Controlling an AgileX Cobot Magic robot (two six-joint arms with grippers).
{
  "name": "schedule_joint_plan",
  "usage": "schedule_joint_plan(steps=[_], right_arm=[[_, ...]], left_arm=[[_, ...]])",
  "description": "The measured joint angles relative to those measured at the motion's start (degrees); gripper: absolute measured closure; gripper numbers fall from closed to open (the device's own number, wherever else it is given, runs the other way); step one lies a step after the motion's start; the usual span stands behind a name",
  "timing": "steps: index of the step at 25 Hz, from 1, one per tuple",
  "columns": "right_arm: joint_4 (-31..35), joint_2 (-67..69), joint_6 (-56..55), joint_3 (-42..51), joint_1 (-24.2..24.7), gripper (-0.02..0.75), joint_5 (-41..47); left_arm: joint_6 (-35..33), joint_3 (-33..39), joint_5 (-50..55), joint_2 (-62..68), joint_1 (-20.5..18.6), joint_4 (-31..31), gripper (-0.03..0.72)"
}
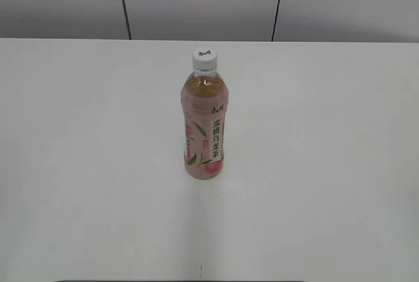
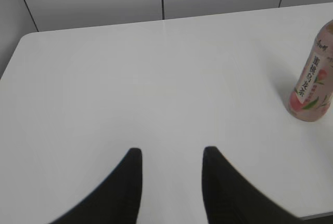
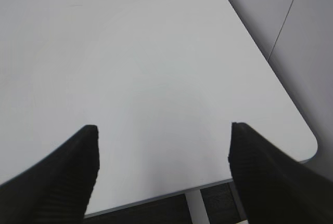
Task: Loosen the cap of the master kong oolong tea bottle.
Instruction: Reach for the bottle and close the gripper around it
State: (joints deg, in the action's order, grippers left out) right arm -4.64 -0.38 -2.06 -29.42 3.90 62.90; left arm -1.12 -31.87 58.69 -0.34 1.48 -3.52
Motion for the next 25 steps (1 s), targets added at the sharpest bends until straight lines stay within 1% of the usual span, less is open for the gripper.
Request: schedule_joint_plan(steps=[25], right_arm=[[0.00, 0.00, 0.00, 0.00, 0.00, 0.152, 0.00]], left_arm=[[0.00, 0.00, 0.00, 0.00, 0.00, -0.05, 0.448]])
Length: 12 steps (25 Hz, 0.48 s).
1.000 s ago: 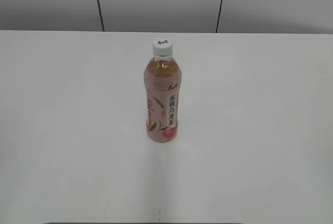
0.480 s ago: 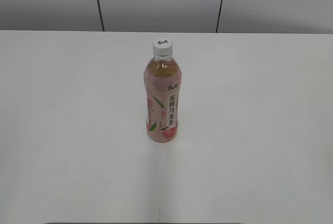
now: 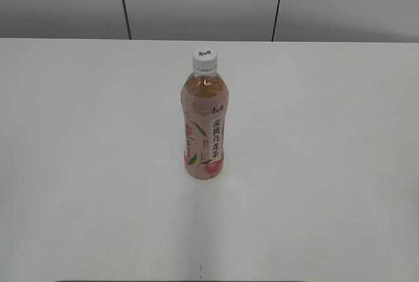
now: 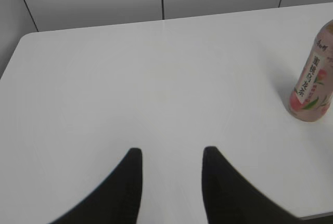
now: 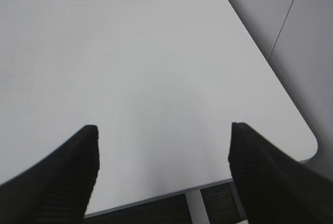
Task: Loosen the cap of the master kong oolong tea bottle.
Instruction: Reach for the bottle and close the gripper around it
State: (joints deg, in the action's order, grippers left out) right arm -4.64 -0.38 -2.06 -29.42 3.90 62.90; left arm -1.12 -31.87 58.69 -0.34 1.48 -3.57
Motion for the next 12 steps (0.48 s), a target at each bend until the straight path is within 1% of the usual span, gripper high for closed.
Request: schedule_joint_plan(steps=[9, 12], right_arm=[[0.05, 0.00, 0.05, 0.00, 0.00, 0.152, 0.00], [0.17, 0.00, 0.05, 0.00, 0.00, 0.152, 0.00]], left_arm=[[0.00, -0.35, -0.74, 0.05, 0.00, -1.44, 0.447], [0.00, -0.98, -5.18, 1.52, 0.00, -2.39, 0.447]])
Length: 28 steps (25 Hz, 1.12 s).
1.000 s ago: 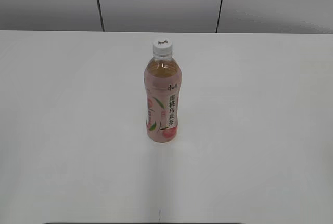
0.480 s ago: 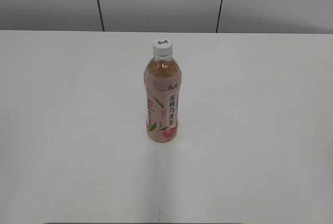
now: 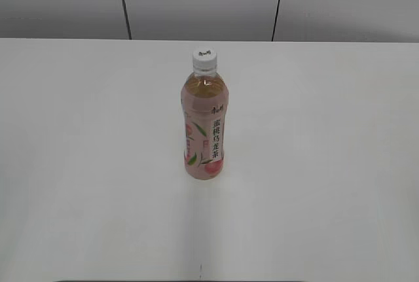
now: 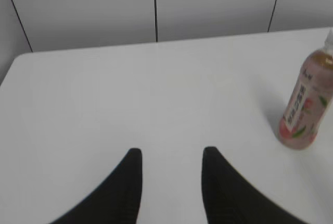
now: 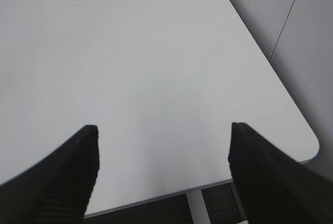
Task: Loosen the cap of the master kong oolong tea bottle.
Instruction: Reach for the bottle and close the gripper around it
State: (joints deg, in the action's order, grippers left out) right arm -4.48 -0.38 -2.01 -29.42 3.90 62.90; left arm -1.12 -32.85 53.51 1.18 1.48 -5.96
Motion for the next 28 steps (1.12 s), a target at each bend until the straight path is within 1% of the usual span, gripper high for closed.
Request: schedule_joint_plan(steps=[3, 6, 7, 10, 15, 18, 22, 24, 28], right_arm=[[0.07, 0.00, -0.04, 0.00, 0.00, 0.152, 0.00], [0.12, 0.00, -0.04, 0.00, 0.00, 0.152, 0.00], [0.12, 0.00, -0.04, 0.00, 0.00, 0.152, 0.00], [0.12, 0.00, -0.04, 0.00, 0.00, 0.152, 0.00], [0.12, 0.00, -0.04, 0.00, 0.00, 0.152, 0.00], [0.12, 0.00, -0.04, 0.00, 0.00, 0.152, 0.00], [0.12, 0.00, -0.04, 0.00, 0.00, 0.152, 0.00], [0.12, 0.00, -0.04, 0.00, 0.00, 0.152, 0.00], [0.12, 0.00, -0.04, 0.00, 0.00, 0.152, 0.00]], left_arm=[[0.00, 0.06, -8.58, 3.17, 0.00, -1.87, 0.447], [-0.42, 2.05, -15.61, 8.30, 0.00, -3.62, 0.447], [-1.42, 3.27, -17.18, 9.83, 0.00, -4.10, 0.447], [-7.22, 7.96, -23.75, 14.14, 0.00, -6.70, 0.447], [-16.71, 13.97, -37.67, 17.63, 0.00, -14.81, 0.447], [-19.75, 15.50, -42.23, 20.69, 0.00, -16.28, 0.445], [-20.83, 15.96, -46.38, 28.37, 0.06, -16.60, 0.438], [-21.04, 15.96, -48.85, 33.04, 1.17, -16.14, 0.437], [-21.16, 15.96, -53.51, 41.09, 7.66, -12.96, 0.437]])
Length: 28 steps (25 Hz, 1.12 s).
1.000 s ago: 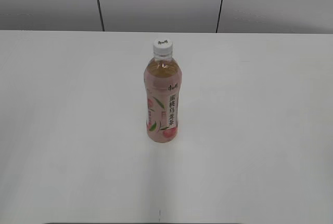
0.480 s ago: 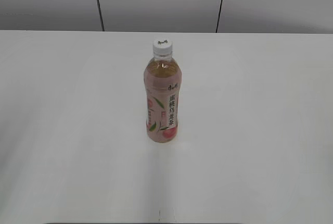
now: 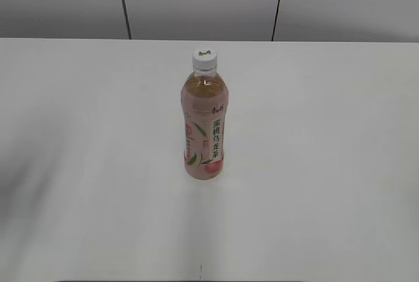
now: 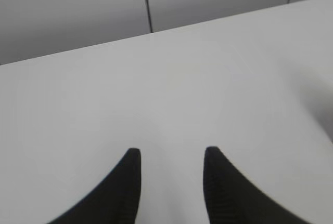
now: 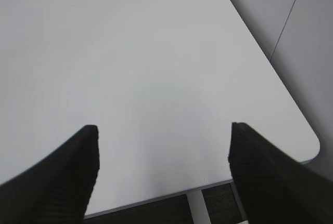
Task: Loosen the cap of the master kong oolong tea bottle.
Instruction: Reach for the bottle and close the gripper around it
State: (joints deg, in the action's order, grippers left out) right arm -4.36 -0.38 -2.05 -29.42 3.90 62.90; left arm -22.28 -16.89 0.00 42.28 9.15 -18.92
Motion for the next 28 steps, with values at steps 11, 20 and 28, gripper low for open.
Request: schedule_joint_plan(steps=[11, 20, 28], right_arm=[[0.09, 0.00, 0.00, 0.00, 0.00, 0.152, 0.00], [0.15, 0.00, 0.00, 0.00, 0.00, 0.152, 0.00], [0.11, 0.00, 0.00, 0.00, 0.00, 0.152, 0.00]], left_arm=[[1.66, 0.00, -20.29, 24.31, 17.59, 7.13, 0.433], [19.94, 0.00, -38.16, 41.12, 19.88, 22.13, 0.288], [25.03, -0.05, -61.62, 54.91, 19.93, 31.08, 0.152]])
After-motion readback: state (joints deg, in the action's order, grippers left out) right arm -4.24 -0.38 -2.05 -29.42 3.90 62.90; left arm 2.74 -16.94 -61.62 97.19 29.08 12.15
